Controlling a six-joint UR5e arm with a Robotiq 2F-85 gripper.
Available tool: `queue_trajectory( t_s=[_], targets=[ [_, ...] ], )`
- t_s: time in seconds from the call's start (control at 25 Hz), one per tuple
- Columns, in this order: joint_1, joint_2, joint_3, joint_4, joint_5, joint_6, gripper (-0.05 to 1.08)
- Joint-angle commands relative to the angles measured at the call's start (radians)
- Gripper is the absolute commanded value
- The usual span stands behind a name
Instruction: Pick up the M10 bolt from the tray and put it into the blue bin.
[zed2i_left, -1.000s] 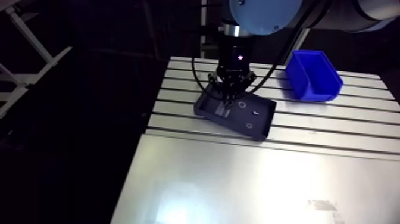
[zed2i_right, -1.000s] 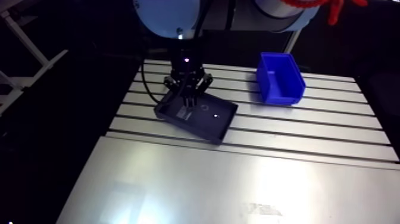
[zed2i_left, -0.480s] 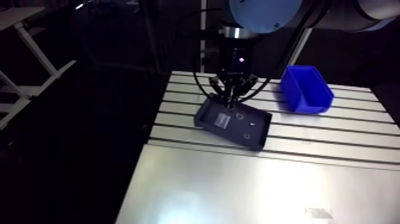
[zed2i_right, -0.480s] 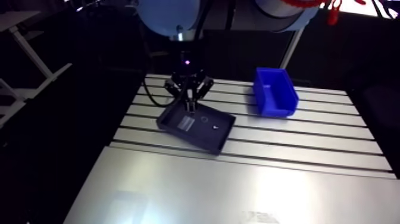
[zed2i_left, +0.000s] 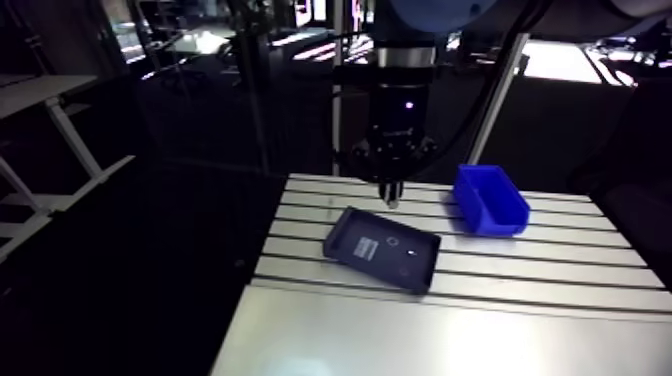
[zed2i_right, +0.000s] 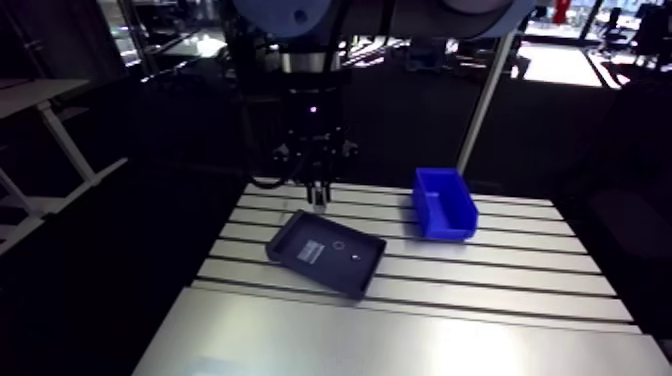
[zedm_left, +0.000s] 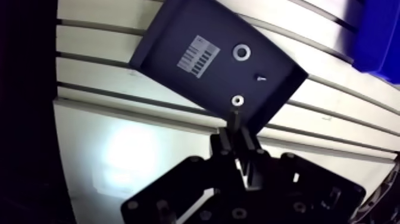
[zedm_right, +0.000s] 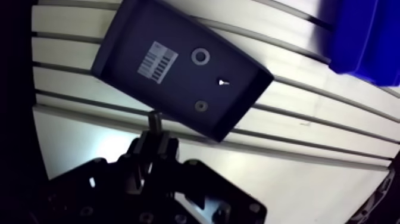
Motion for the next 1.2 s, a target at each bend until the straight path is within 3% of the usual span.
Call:
queue_trajectory(
  t_s=[0.04, 0.4, 0.92, 1.2],
  targets=[
    [-0.069, -0.092, -0.060, 0.152, 0.002, -0.130, 1.06],
    [-0.175, -0.103, -0.127, 0.172, 0.002, -0.521, 1.06],
    [-0.312, -0.103, -0.150, 0.170, -0.001, -1.193, 1.06],
    [-0.318, -0.067, -0.170, 0.160, -0.006, -1.476, 1.05]
  ],
)
